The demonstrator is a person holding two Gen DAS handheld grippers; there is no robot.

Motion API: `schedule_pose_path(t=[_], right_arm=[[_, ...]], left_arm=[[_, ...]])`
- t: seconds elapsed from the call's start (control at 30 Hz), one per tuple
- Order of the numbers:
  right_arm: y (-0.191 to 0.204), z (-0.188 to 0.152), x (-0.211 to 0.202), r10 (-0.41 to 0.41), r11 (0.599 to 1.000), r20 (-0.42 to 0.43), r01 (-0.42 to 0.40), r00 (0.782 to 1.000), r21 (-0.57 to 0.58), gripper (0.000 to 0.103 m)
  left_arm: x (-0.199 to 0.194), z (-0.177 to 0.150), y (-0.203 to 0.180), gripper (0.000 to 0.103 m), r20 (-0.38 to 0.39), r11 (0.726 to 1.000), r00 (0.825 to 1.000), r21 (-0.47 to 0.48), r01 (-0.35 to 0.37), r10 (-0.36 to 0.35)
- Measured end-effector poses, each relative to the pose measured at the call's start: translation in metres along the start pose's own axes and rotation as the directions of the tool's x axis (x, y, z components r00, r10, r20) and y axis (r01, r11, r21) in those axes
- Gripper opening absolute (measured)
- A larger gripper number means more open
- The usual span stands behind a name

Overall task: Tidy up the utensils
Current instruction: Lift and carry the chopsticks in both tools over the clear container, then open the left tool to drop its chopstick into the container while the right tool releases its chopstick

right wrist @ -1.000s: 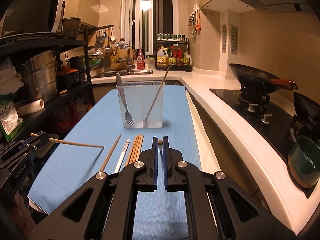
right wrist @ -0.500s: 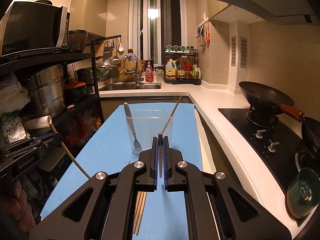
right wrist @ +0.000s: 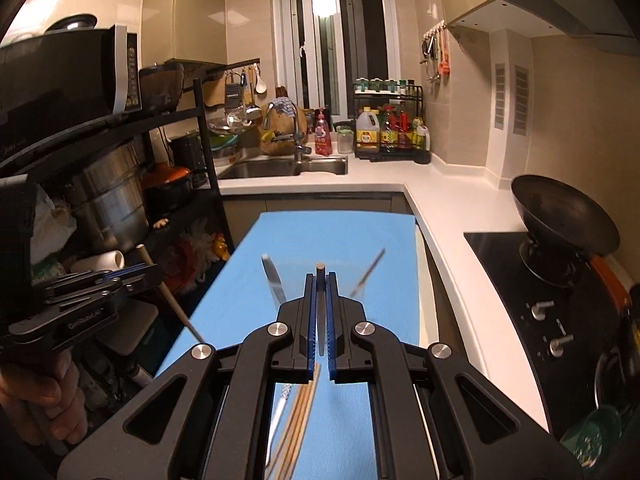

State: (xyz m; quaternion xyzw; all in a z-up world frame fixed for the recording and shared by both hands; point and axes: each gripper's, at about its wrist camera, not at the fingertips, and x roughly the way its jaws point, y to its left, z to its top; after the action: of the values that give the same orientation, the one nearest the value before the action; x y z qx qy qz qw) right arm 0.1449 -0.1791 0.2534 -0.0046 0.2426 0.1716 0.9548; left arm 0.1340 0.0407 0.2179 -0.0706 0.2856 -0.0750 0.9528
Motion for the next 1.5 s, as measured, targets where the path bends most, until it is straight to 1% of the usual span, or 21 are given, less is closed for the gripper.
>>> schedule_pose_path(t=[0.1,0.17,0.23,0.3,0.33,0.37,0.43,0.53,0.67,0.77,0.83,0.87,0.9,0.93,0.97,1.1,1.2,1.23,1.33,1.43,1.5], right_arm=[[0.004,0.031,0.003,-0.003,1.000,0.035,0.004,0.999,-0.026,0.004],[0.006,0.048,0.009,-0.011,0.999,0.060,0.014,0.998,-0.042,0.004],[0.006,0.058,0.021,-0.027,0.998,0.073,0.031,0.997,-0.051,0.004],[0.003,0.061,0.034,-0.028,0.998,0.073,0.032,0.997,-0.045,0.004],[0.002,0.060,0.044,-0.042,0.998,0.065,0.045,0.997,-0.052,0.004],[0.000,0.060,0.053,-0.053,0.997,0.052,0.056,0.997,-0.053,0.004],[-0.005,0.053,0.072,-0.047,0.998,0.025,0.048,0.999,-0.040,0.004],[-0.015,0.040,0.096,-0.049,0.999,-0.011,0.049,0.999,-0.020,0.004],[-0.021,0.021,0.122,-0.064,0.998,-0.064,0.064,0.996,-0.014,0.005],[-0.021,0.009,0.136,-0.074,0.997,-0.101,0.072,0.992,-0.024,0.005],[-0.022,0.004,0.142,-0.083,0.996,-0.128,0.080,0.988,-0.029,0.009],[-0.022,0.003,0.142,-0.088,0.996,-0.132,0.085,0.987,-0.031,0.016],[-0.022,0.002,0.140,-0.097,0.995,-0.129,0.093,0.987,-0.035,0.020],[-0.022,0.002,0.135,-0.103,0.994,-0.120,0.099,0.987,-0.037,0.027],[-0.021,0.002,0.129,-0.105,0.994,-0.109,0.101,0.989,-0.040,0.032],[-0.016,0.004,0.096,-0.114,0.992,-0.038,0.112,0.993,-0.059,0.033],[-0.013,-0.002,0.062,-0.109,0.992,0.041,0.111,0.993,-0.054,0.033],[-0.011,-0.007,0.050,-0.107,0.993,0.067,0.110,0.992,-0.051,0.033],[-0.007,-0.027,0.023,-0.118,0.992,0.130,0.123,0.985,-0.038,0.033],[-0.005,-0.057,0.006,-0.098,0.995,0.151,0.100,0.984,-0.003,0.033],[0.000,-0.081,0.001,-0.104,0.994,0.156,0.106,0.982,-0.006,0.033]], left_arm=[[0.003,0.037,-0.007,0.007,0.042,0.999,0.999,0.003,0.034,-0.034],[0.005,0.062,-0.013,0.007,0.095,0.999,0.995,0.012,0.035,-0.036],[0.011,0.083,-0.013,0.007,0.141,0.999,0.989,0.009,0.053,-0.054],[0.022,0.095,-0.014,0.007,0.174,0.999,0.984,0.006,0.042,-0.043],[0.031,0.099,-0.013,0.007,0.178,0.999,0.983,0.007,0.035,-0.036],[0.040,0.101,-0.013,0.007,0.170,0.999,0.985,0.007,0.035,-0.035],[0.065,0.101,-0.012,0.007,0.128,1.000,0.991,-0.001,0.026,-0.025],[0.103,0.092,-0.013,0.007,0.072,1.000,0.997,0.003,0.010,-0.010],[0.138,0.074,-0.015,0.007,0.015,0.999,0.999,0.005,-0.033,0.033],[0.155,0.060,-0.018,0.007,-0.015,0.998,0.998,0.021,-0.056,0.057],[0.165,0.053,-0.018,0.007,-0.048,0.998,0.997,0.024,-0.059,0.060],[0.167,0.050,-0.017,0.014,-0.060,0.998,0.997,0.017,-0.057,0.058],[0.165,0.048,-0.016,0.032,-0.061,0.998,0.996,0.010,-0.058,0.058],[0.162,0.047,-0.015,0.041,-0.054,0.998,0.997,0.007,-0.059,0.060],[0.155,0.046,-0.014,0.048,-0.036,0.998,0.997,0.009,-0.061,0.061],[0.114,0.044,-0.012,0.048,0.037,0.997,0.997,0.013,-0.072,0.071],[0.077,0.035,-0.012,0.048,0.106,0.997,0.991,0.016,-0.078,0.076],[0.068,0.031,-0.012,0.048,0.119,0.997,0.990,0.017,-0.077,0.075],[0.040,0.008,-0.012,0.047,0.152,0.997,0.986,0.021,-0.077,0.073],[0.023,-0.024,-0.014,0.040,0.161,0.995,0.984,0.045,-0.089,0.081],[0.016,-0.049,-0.014,0.034,0.157,0.993,0.983,0.053,-0.108,0.098]])
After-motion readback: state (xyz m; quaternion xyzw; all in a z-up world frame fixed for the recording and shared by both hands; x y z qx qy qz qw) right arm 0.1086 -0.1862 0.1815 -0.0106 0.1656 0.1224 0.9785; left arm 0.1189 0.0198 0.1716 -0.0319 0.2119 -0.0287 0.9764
